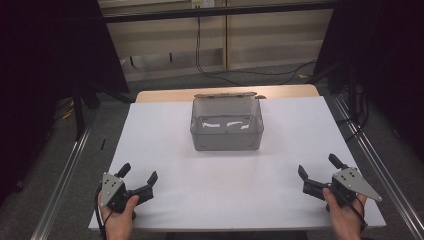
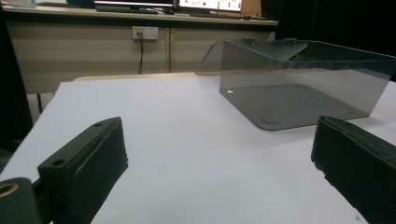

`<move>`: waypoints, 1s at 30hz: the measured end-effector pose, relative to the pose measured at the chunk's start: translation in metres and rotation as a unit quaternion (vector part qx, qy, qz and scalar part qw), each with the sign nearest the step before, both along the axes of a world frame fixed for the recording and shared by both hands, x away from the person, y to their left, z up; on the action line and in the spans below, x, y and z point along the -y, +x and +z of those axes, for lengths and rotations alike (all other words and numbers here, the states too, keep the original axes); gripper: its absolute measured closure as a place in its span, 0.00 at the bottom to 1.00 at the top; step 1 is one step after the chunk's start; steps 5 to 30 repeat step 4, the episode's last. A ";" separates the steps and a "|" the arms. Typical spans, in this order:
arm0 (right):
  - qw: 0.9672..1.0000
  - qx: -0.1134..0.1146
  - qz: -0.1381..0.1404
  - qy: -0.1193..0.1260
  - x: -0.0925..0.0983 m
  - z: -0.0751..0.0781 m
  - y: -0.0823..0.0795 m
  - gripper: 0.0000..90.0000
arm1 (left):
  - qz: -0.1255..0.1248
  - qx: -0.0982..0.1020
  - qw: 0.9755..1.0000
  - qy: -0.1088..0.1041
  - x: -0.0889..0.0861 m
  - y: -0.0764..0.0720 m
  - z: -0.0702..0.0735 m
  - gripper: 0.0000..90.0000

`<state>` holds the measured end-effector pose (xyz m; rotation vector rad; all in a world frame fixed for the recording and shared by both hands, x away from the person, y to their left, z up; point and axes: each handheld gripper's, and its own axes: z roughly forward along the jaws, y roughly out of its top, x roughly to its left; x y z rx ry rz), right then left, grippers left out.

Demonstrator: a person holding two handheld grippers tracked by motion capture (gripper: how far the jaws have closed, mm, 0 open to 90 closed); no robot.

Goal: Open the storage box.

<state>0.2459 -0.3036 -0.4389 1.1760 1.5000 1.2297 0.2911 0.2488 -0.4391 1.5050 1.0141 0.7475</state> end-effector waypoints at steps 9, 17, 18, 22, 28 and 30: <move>1.000 0.003 0.004 0.006 -0.001 0.000 0.001 0.01 | 0.000 -0.004 1.000 -0.003 0.000 0.001 -0.001 0.03; 1.000 0.003 0.004 0.006 -0.001 0.000 0.001 0.01 | 0.000 -0.004 1.000 -0.003 0.000 0.001 -0.001 0.03; 1.000 0.003 0.004 0.006 -0.001 0.000 0.001 0.01 | 0.000 -0.004 1.000 -0.003 0.000 0.001 -0.001 0.03; 1.000 0.003 0.004 0.006 -0.001 0.000 0.001 0.01 | 0.000 -0.004 1.000 -0.003 0.000 0.001 -0.001 0.03; 1.000 0.003 0.004 0.006 -0.001 0.000 0.001 0.01 | 0.000 -0.004 1.000 -0.003 0.000 0.001 -0.001 0.03; 1.000 0.003 0.004 0.006 -0.001 0.000 0.001 0.01 | 0.000 -0.004 1.000 -0.003 0.000 0.001 -0.001 0.03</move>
